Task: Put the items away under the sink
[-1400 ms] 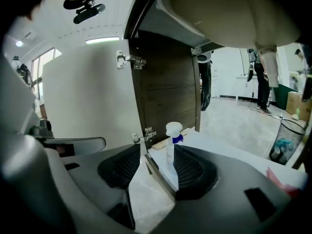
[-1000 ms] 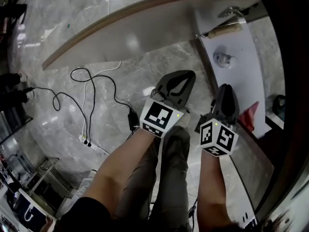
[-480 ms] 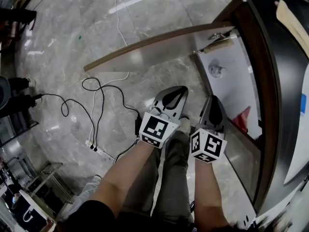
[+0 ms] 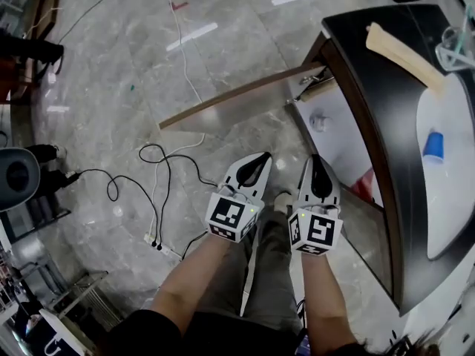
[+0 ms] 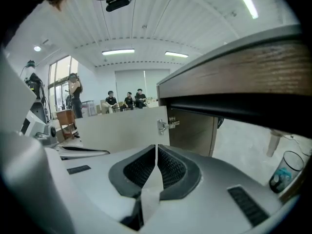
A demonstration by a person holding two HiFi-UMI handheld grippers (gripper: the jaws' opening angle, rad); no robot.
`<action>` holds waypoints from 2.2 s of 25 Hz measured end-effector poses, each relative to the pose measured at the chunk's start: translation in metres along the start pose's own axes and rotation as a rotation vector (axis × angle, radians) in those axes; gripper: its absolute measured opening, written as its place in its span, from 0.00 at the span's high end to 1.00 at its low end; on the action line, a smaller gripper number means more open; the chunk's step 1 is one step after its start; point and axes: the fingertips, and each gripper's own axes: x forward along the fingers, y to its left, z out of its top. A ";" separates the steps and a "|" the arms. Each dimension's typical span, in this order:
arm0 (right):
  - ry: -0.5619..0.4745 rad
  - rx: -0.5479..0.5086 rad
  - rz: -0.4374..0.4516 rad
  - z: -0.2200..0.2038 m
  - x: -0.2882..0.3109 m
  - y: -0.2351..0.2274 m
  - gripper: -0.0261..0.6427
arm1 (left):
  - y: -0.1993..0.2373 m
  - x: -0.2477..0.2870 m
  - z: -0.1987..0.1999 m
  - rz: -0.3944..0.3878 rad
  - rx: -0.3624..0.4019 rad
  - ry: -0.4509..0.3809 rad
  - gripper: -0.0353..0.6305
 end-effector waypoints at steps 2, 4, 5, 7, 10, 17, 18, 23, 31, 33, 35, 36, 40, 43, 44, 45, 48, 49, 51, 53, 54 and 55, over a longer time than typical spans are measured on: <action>-0.008 -0.011 0.017 0.017 -0.010 0.007 0.90 | -0.007 -0.011 0.015 -0.008 0.008 -0.002 0.93; -0.022 -0.022 0.036 0.035 -0.021 0.016 0.90 | -0.011 -0.021 0.033 -0.014 0.021 -0.008 0.93; -0.028 -0.024 0.044 0.043 -0.026 0.020 0.90 | -0.012 -0.026 0.042 -0.017 0.028 -0.011 0.93; -0.037 -0.024 0.053 0.057 -0.035 0.026 0.90 | -0.017 -0.035 0.060 -0.025 0.049 -0.016 0.93; -0.044 -0.016 0.060 0.074 -0.047 0.033 0.90 | -0.024 -0.047 0.083 -0.037 0.088 -0.028 0.93; -0.051 -0.005 0.103 0.116 -0.067 0.050 0.90 | -0.032 -0.074 0.132 -0.026 0.095 -0.075 0.93; -0.054 -0.004 0.114 0.122 -0.072 0.054 0.90 | -0.036 -0.078 0.137 -0.031 0.098 -0.077 0.93; -0.059 0.022 0.159 0.150 -0.094 0.069 0.90 | -0.058 -0.101 0.163 -0.064 0.123 -0.085 0.93; -0.073 0.065 0.156 0.177 -0.119 0.064 0.90 | -0.073 -0.119 0.182 -0.074 0.148 -0.092 0.93; -0.070 0.065 0.153 0.181 -0.125 0.062 0.91 | -0.076 -0.123 0.185 -0.071 0.146 -0.096 0.93; -0.067 0.067 0.158 0.183 -0.132 0.064 0.91 | -0.081 -0.128 0.187 -0.078 0.153 -0.094 0.93; -0.065 0.067 0.164 0.184 -0.135 0.066 0.91 | -0.083 -0.131 0.188 -0.081 0.157 -0.093 0.93; -0.060 0.060 0.185 0.186 -0.142 0.071 0.91 | -0.086 -0.135 0.192 -0.081 0.162 -0.095 0.93; -0.051 0.069 0.172 0.184 -0.142 0.067 0.91 | -0.087 -0.134 0.196 -0.075 0.158 -0.103 0.93; -0.051 0.075 0.169 0.184 -0.142 0.066 0.91 | -0.087 -0.134 0.198 -0.074 0.156 -0.107 0.93; -0.053 0.078 0.168 0.184 -0.143 0.067 0.91 | -0.086 -0.135 0.199 -0.072 0.155 -0.111 0.93; -0.058 0.072 0.173 0.185 -0.145 0.069 0.91 | -0.085 -0.134 0.201 -0.069 0.151 -0.114 0.93; -0.057 0.071 0.174 0.185 -0.146 0.069 0.91 | -0.086 -0.134 0.201 -0.071 0.150 -0.113 0.93; -0.051 0.074 0.172 0.183 -0.147 0.068 0.91 | -0.088 -0.133 0.201 -0.076 0.150 -0.110 0.93; -0.040 0.081 0.171 0.179 -0.146 0.067 0.91 | -0.090 -0.131 0.199 -0.080 0.150 -0.106 0.93; -0.035 0.084 0.170 0.177 -0.145 0.067 0.91 | -0.091 -0.130 0.198 -0.082 0.150 -0.104 0.93; -0.029 0.086 0.170 0.176 -0.145 0.066 0.91 | -0.093 -0.130 0.198 -0.085 0.151 -0.103 0.93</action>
